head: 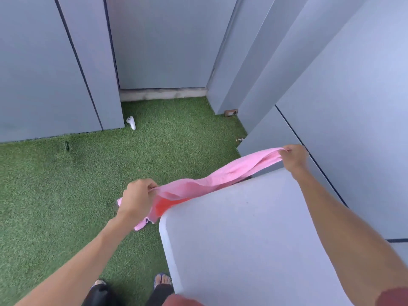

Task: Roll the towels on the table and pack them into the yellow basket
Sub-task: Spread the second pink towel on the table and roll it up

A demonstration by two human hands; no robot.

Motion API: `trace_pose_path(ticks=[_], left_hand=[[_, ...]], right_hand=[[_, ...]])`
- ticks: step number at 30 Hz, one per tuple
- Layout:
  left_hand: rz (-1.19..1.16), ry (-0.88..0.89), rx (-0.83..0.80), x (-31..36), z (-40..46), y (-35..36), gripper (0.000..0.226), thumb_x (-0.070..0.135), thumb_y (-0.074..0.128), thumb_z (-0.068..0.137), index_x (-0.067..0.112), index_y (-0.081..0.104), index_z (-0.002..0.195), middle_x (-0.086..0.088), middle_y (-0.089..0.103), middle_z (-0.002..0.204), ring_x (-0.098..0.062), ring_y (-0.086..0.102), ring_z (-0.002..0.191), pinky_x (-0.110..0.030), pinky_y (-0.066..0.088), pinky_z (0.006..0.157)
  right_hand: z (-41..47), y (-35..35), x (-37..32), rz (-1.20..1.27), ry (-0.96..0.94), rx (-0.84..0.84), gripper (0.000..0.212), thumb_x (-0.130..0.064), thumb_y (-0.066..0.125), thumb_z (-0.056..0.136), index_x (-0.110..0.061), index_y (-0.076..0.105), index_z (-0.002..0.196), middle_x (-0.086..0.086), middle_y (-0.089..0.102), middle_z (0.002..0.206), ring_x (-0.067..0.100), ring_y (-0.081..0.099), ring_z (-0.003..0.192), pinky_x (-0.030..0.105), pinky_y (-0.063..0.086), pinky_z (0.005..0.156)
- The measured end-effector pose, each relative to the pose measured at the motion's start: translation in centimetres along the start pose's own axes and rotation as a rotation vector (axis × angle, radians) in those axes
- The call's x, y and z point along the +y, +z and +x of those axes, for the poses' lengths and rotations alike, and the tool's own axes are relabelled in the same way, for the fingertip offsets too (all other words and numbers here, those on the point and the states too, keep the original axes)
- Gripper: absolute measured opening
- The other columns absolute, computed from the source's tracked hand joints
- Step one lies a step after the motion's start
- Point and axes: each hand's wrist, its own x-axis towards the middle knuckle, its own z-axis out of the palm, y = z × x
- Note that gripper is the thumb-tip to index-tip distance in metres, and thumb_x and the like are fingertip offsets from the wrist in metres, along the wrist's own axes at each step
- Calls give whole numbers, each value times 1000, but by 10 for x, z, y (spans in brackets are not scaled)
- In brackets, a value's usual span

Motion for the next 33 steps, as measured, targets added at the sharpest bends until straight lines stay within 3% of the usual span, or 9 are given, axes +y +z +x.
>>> trace_pose_path(ticks=[2,6,9,12,13,16,18,23,33], left_hand=[[-38,-28,53,1,-8,29,9,11,61,91,14,69,93,-2,62,96,-21,61,83,-38,50,79],[-44,-55,152,-6,-23,73,10,14,64,89,14,71,96,-4,59,89,-20,57,74,-38,48,71],[-11,-55,174,-11,-31,89,13,12,63,89,19,70,99,1,60,88,-14,59,74,-37,49,69],[26,-48,177,-12,-40,100,15,8,64,88,22,69,94,5,60,88,-10,60,75,-34,47,65],[42,-42,187,-12,-42,102,16,7,64,87,22,69,92,7,60,88,-9,61,75,-33,46,64],[70,-56,219,-10,-47,108,16,4,66,85,20,68,88,8,60,87,-11,61,76,-31,42,62],[61,-58,243,-10,-52,111,16,3,66,84,19,67,86,7,60,86,-11,61,77,-33,45,65],[25,-61,281,-18,-78,123,17,5,68,83,22,65,84,6,59,83,-9,60,76,-30,43,66],[-37,-181,334,-17,-161,170,17,7,66,86,21,58,80,0,54,84,-16,56,74,-34,36,61]], right_hand=[[27,6,32,-7,32,25,24,-6,60,77,14,53,64,5,32,60,14,31,62,29,23,56],[63,7,85,-2,97,107,23,-3,58,78,16,54,68,36,37,64,18,32,65,30,22,57],[76,7,119,-27,57,134,22,-3,54,79,0,46,58,10,19,65,21,24,66,33,15,56],[73,13,151,-26,15,118,19,-13,49,75,-8,43,57,8,19,68,21,23,64,35,15,53],[69,17,162,-28,18,102,24,-17,48,74,-6,29,63,10,18,67,22,24,63,36,14,50],[52,34,198,-48,108,27,27,-21,52,81,-4,57,61,25,42,57,29,45,63,37,26,51],[42,44,212,-39,136,39,18,-8,56,90,3,70,92,26,67,86,36,62,85,36,39,67],[34,39,227,-124,142,31,22,-9,55,94,3,68,107,28,66,105,41,62,101,38,43,83],[-29,13,276,-36,296,46,19,-15,51,95,-6,65,103,23,66,105,39,60,99,35,41,74]])
